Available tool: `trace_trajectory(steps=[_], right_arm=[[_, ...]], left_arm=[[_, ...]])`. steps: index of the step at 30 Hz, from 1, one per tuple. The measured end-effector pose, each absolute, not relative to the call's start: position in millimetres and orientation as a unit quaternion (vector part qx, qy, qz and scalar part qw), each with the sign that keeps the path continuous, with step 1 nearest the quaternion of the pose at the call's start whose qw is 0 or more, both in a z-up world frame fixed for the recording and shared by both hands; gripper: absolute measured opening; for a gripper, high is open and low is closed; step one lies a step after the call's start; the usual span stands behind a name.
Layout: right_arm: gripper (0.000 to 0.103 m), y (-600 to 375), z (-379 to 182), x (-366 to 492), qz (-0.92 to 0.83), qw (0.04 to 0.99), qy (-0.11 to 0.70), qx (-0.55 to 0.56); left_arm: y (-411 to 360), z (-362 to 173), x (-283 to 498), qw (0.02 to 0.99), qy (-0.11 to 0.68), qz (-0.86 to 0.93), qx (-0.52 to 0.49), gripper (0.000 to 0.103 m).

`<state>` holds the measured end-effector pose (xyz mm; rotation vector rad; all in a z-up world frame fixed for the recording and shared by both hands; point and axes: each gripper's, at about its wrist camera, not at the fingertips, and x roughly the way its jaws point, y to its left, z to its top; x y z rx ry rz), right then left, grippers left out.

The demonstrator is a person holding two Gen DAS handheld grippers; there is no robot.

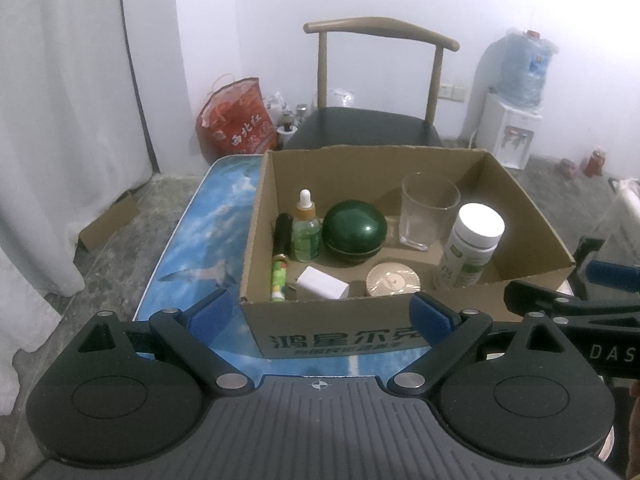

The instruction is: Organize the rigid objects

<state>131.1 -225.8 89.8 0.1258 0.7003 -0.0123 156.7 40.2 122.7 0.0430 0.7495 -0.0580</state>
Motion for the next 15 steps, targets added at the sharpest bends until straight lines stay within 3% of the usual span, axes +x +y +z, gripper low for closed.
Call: trace_trajectory(steps=[15], right_arm=[[0.103, -225.0, 91.1, 132.1, -0.005, 0.938, 0.342, 0.061]], left_arm=[[36.1, 125.3, 155.9, 0.931, 0.363, -0.025, 0.020, 0.095]])
